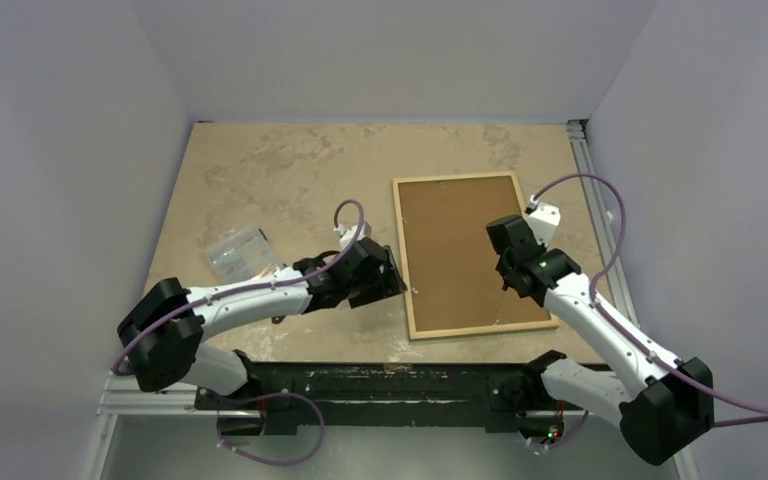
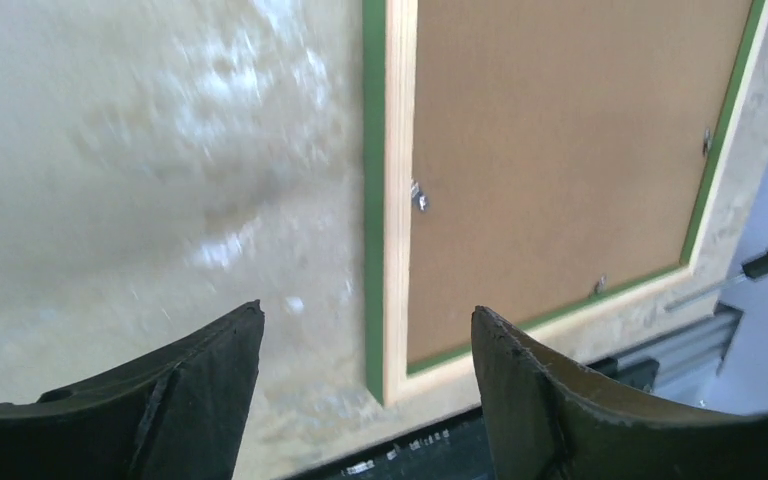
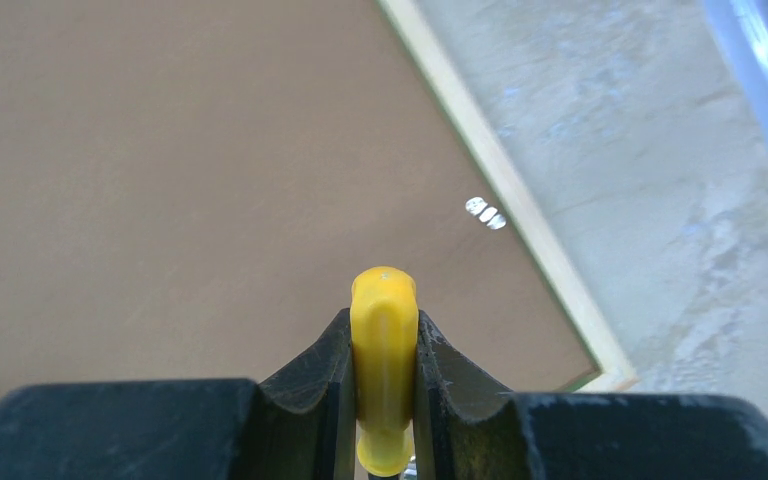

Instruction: Take the photo out of the frame

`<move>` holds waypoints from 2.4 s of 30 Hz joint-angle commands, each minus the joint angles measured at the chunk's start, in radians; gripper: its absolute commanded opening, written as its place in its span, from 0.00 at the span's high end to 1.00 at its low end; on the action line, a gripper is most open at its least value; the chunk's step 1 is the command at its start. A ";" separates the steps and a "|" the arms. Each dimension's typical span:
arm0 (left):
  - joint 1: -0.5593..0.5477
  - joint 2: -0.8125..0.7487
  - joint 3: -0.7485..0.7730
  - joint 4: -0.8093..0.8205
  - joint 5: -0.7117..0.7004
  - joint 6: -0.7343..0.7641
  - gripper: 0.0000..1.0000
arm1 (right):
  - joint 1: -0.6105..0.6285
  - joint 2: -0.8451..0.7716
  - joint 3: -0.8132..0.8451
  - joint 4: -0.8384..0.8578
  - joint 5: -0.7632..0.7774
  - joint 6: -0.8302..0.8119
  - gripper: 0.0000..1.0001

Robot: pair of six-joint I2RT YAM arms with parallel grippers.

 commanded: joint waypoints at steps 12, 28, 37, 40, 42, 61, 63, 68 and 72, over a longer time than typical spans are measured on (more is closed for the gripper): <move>0.235 0.415 0.458 -0.079 0.106 0.575 0.25 | -0.155 -0.066 0.025 -0.016 0.049 -0.090 1.00; 0.232 0.619 0.602 -0.223 0.076 0.505 0.80 | -0.156 -0.033 0.003 -0.039 0.092 0.012 1.00; 0.323 0.426 0.327 -0.147 0.070 0.173 1.00 | -0.161 -0.016 -0.029 -0.010 0.102 0.085 1.00; 0.352 0.347 0.232 -0.107 0.051 0.034 1.00 | -0.165 0.008 -0.039 0.006 0.081 0.109 1.00; 0.367 0.303 0.164 -0.080 0.053 -0.071 1.00 | -0.168 0.030 -0.039 0.003 0.078 0.134 1.00; 0.158 -0.037 -0.131 0.252 0.215 0.287 0.14 | -0.171 -0.067 -0.050 0.046 -0.060 0.053 1.00; 0.124 -0.039 -0.121 0.227 0.216 0.357 0.00 | -0.170 -0.092 -0.055 0.044 -0.075 0.049 1.00; 0.084 0.041 -0.040 0.093 0.192 0.425 0.00 | -0.170 -0.132 -0.060 0.024 -0.086 0.059 1.00; 0.046 0.126 0.047 0.012 0.127 0.402 0.15 | -0.170 -0.155 -0.069 0.019 -0.099 0.069 1.00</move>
